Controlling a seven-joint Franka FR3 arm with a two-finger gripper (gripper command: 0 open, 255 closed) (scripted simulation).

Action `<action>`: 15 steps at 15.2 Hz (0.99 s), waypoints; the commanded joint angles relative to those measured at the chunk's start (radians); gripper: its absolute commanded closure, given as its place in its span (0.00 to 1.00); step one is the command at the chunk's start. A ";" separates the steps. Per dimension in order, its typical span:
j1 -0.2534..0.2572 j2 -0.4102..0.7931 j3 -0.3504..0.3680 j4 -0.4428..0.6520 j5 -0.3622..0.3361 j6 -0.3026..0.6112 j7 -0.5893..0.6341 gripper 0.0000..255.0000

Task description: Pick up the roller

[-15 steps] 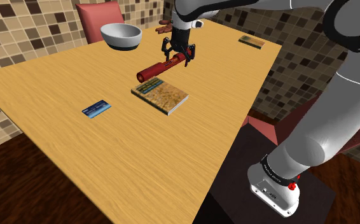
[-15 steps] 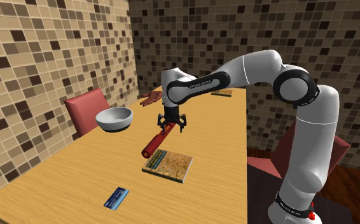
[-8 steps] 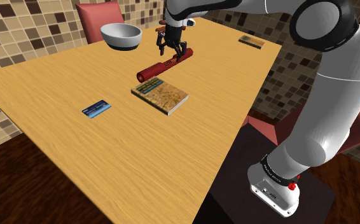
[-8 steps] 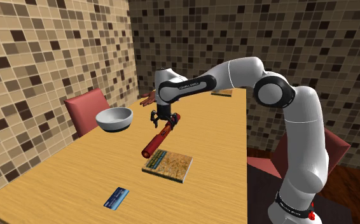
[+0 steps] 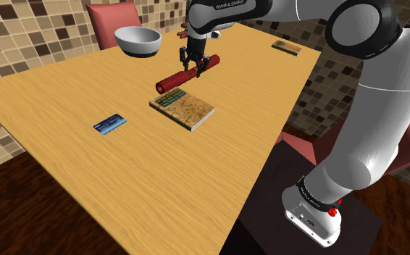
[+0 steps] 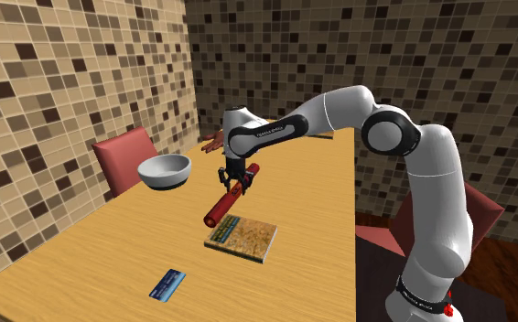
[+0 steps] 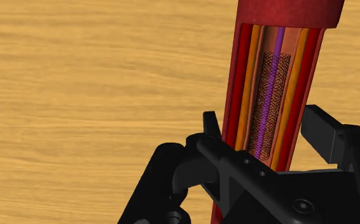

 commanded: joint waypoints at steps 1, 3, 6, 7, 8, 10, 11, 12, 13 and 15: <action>0.000 0.002 0.000 0.000 -0.001 0.003 0.000 1.00; 0.000 0.003 0.000 0.000 -0.001 0.003 0.000 1.00; 0.000 0.004 0.000 0.003 -0.001 0.001 0.000 1.00; 0.000 0.004 0.000 0.003 -0.001 0.001 0.000 1.00; 0.000 0.003 0.000 0.002 -0.001 0.002 0.000 1.00; 0.000 -0.004 0.001 0.004 0.001 -0.008 0.000 1.00; 0.000 -0.008 0.001 0.013 0.002 -0.020 -0.001 1.00; 0.000 -0.011 0.001 0.022 0.003 -0.032 -0.002 1.00; 0.000 -0.014 0.002 0.031 0.004 -0.044 -0.002 1.00; 0.000 -0.019 0.003 0.051 0.006 -0.069 -0.003 1.00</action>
